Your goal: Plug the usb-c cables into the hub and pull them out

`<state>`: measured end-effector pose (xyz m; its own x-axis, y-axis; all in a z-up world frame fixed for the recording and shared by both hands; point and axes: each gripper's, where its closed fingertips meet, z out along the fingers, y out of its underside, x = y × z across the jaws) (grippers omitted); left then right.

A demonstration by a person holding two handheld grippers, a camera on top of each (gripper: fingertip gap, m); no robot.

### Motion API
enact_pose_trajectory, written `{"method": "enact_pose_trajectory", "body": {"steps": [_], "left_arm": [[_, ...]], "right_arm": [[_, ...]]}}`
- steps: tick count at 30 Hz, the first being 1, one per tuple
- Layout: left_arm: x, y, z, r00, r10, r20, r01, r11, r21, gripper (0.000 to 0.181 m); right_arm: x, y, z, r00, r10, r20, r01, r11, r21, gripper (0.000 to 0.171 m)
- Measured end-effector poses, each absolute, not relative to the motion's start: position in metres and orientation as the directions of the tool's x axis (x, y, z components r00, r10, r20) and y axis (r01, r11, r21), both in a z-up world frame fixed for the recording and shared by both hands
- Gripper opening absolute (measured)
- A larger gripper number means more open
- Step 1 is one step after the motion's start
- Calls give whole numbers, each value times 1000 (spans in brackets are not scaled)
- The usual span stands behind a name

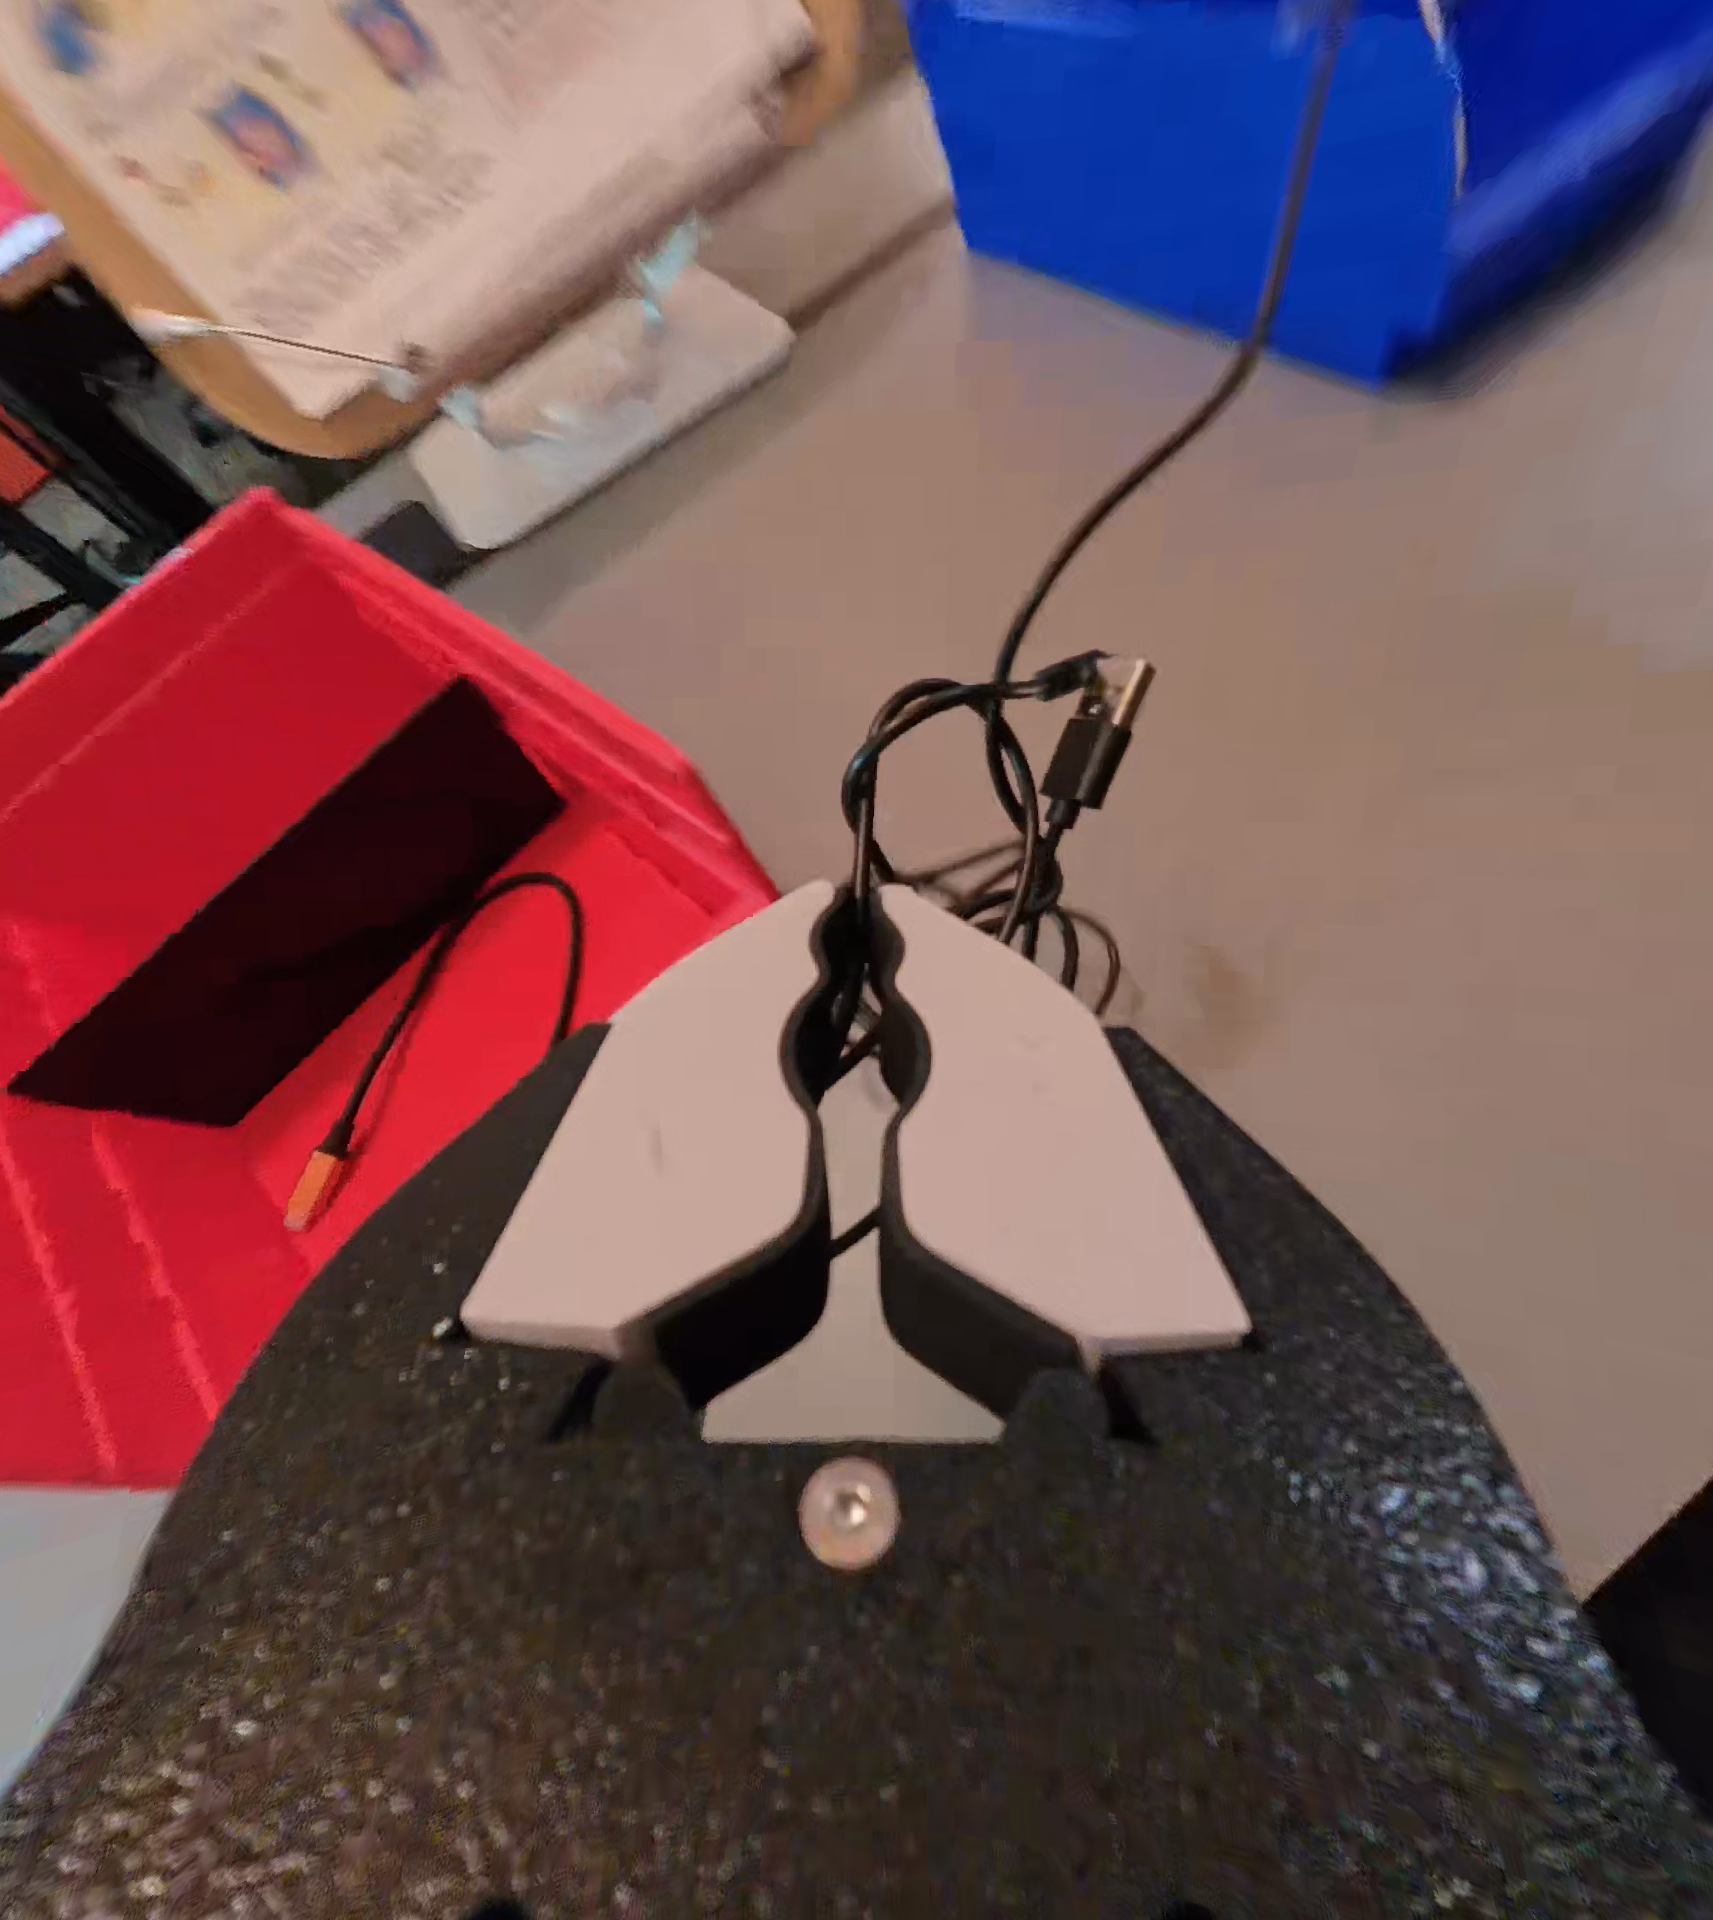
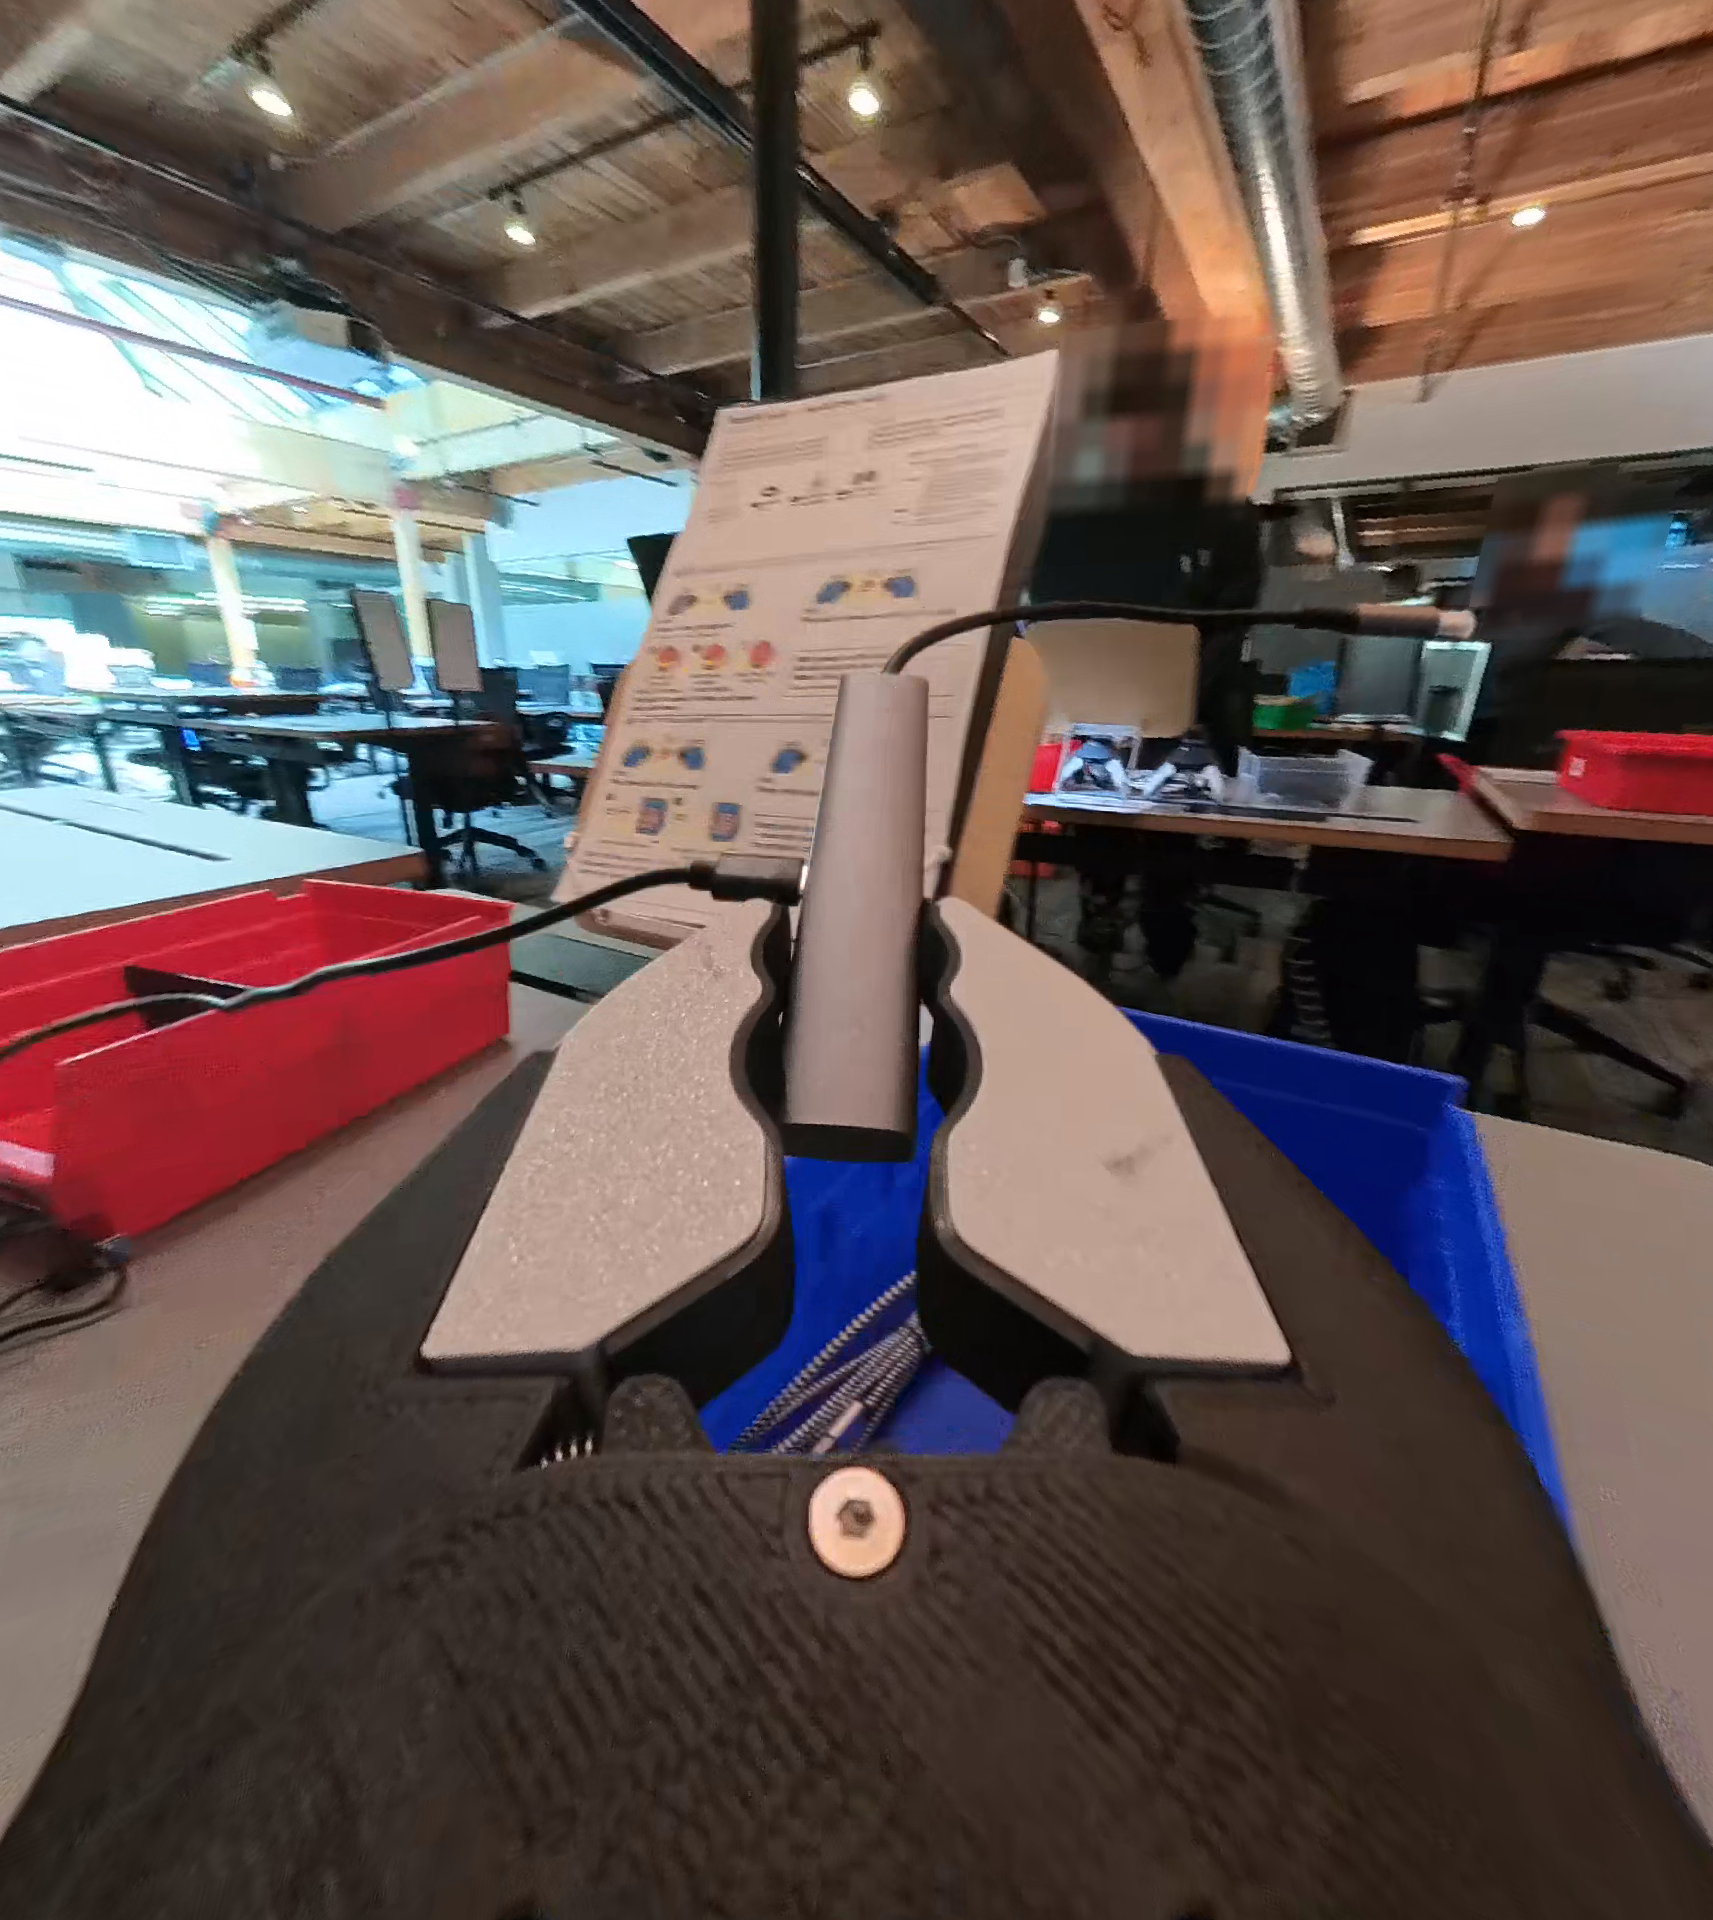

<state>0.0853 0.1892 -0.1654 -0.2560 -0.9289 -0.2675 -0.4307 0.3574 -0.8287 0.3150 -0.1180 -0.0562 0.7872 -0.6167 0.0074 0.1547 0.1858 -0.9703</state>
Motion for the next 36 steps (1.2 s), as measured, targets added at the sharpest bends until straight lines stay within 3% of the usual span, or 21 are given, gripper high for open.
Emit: {"method": "enact_pose_trajectory", "body": {"steps": [1,4,7,11,17,21,23,24,26,27,30,32,36], "left_arm": [[84,198,-151,-203,-955,-216,-394,281,-875,2],[74,211,-105,-153,-988,4,-187,25,-982,2],[63,218,-75,-222,-945,239,-32,-238,-971,1],[51,244,-84,-48,-999,12,-103,-7,-995,2],[37,270,-103,109,-986,-127,-242,97,-965,2],[24,284,-86,63,-967,246,-34,-248,-968,1],[19,303,-108,216,-970,112,-155,-147,-977,2],[12,314,-104,288,-954,82,-120,-121,-985,2],[3,319,-93,254,-928,274,36,-274,-961,1],[-1,326,-100,281,-912,299,26,-304,-952,2],[-39,372,-99,492,-838,235,72,-230,-970,2],[-54,390,-101,513,-815,268,69,-272,-960,2],[-70,412,-93,638,-756,145,13,-178,-984,2]], "right_arm": [[317,-122,-56,782,-623,-1,152,193,-969,24],[323,-129,-56,755,-654,-33,149,219,-964,24],[325,-131,-56,741,-669,-56,141,236,-961,24],[331,-137,-59,710,-700,-71,130,229,-965,24],[336,-142,-65,718,-691,-86,94,219,-971,24],[335,-141,-64,712,-700,-60,106,191,-976,24],[336,-141,-65,718,-691,-81,92,209,-974,24],[341,-146,-67,686,-724,-79,95,197,-976,24],[345,-151,-74,691,-719,-79,82,186,-979,24],[347,-155,-74,690,-717,-99,71,204,-976,24],[357,-179,-74,621,-779,-89,89,183,-979,24],[362,-196,-77,605,-789,-112,80,200,-977,24],[364,-199,-79,601,-793,-101,69,178,-982,24]]}}
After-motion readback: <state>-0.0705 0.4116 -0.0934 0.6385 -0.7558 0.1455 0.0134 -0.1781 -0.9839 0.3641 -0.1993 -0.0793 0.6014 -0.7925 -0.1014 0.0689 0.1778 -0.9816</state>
